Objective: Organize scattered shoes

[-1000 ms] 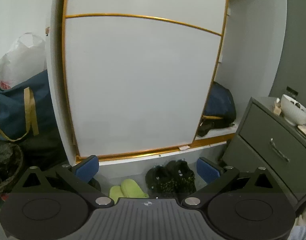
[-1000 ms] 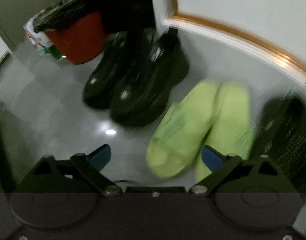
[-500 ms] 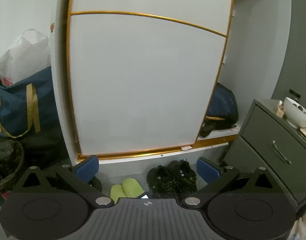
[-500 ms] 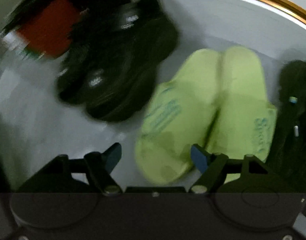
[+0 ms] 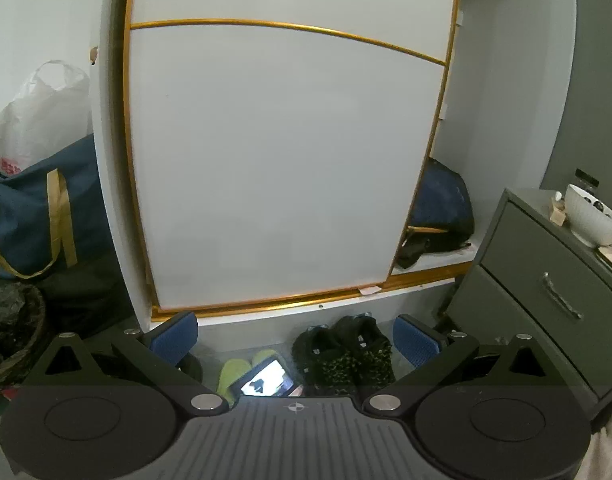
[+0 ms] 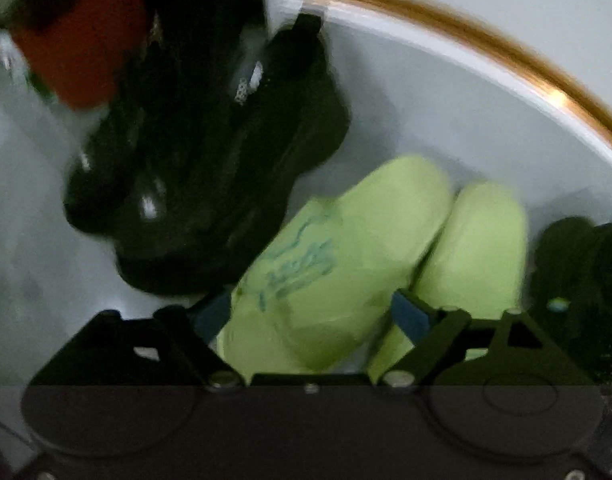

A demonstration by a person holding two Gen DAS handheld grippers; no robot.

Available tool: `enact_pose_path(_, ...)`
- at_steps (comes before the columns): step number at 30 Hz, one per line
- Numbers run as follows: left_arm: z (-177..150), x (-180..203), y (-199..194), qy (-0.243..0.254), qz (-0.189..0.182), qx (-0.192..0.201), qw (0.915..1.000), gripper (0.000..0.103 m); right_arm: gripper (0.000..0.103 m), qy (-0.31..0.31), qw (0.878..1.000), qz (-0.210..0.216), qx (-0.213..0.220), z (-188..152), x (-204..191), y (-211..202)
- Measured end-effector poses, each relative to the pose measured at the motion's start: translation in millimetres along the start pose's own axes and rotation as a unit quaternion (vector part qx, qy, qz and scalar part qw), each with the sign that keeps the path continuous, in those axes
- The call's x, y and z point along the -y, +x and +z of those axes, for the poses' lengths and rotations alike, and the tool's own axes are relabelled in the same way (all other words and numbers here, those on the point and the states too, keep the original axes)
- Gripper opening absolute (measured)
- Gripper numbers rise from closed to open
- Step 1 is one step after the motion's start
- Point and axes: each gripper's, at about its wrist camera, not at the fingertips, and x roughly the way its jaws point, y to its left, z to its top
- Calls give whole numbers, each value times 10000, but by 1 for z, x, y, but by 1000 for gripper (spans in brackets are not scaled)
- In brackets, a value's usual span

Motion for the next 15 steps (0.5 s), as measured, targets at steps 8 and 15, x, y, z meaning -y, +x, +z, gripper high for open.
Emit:
enact_pose_path(8,-3,7,8,129,43,-85,9999,103,94,429,9957,-547,-619,9,78,33)
enact_pose_path(15,-3,-24,2,-267,130,-21,9996,103,95,752,9959,-504,12,-3,59,-72)
